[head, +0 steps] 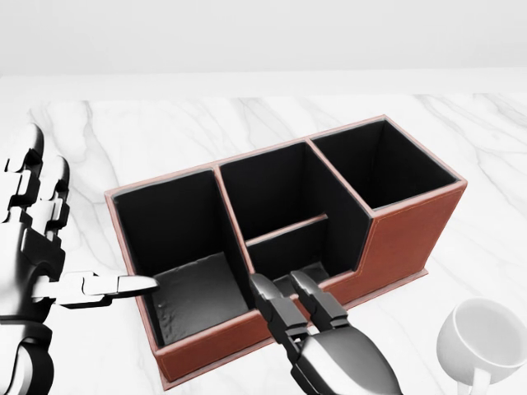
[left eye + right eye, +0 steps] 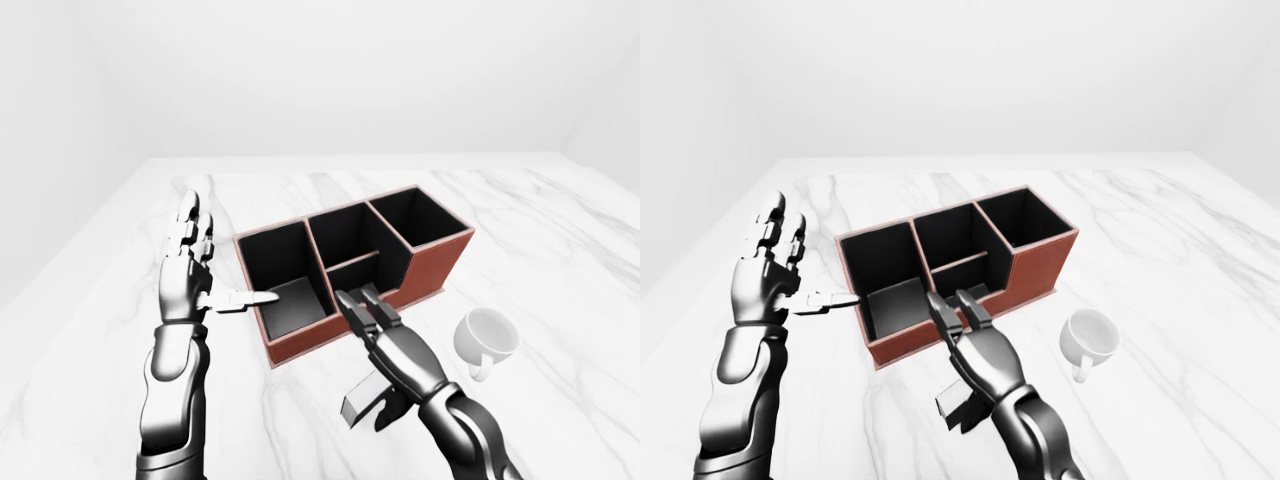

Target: Pick up the book and place it in the front compartment of the caddy.

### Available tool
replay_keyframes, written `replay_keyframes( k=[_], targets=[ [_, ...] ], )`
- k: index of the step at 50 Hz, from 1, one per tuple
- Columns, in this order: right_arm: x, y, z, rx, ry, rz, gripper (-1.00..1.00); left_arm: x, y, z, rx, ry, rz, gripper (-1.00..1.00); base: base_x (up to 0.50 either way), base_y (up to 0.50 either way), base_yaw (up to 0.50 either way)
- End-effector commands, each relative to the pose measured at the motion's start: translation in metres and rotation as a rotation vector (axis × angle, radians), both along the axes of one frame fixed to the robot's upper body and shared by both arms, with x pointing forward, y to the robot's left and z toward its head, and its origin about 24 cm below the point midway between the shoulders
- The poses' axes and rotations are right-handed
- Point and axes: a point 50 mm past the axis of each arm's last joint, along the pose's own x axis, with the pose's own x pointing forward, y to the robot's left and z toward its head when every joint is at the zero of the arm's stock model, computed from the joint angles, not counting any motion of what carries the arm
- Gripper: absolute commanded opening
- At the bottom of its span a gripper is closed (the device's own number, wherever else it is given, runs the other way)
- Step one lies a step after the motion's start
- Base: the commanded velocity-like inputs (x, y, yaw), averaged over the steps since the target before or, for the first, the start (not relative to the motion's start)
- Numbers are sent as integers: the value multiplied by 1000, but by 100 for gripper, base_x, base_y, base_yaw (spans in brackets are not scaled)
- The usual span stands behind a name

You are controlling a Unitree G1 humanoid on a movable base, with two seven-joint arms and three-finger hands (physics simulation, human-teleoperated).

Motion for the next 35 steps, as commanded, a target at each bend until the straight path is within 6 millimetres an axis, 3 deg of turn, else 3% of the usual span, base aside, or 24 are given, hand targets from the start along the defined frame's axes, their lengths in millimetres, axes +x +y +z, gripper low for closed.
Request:
replay_keyframes(
  k=[1, 35],
  targets=[
    [-3, 0, -8, -4, 18, -7, 100, 0, 0, -1, 1, 3, -1, 95, 0, 0, 0],
    [-4, -5, -28, -19, 62, -40, 100, 1, 0, -2, 3, 8, 1, 95, 0, 0, 0]
  ],
)
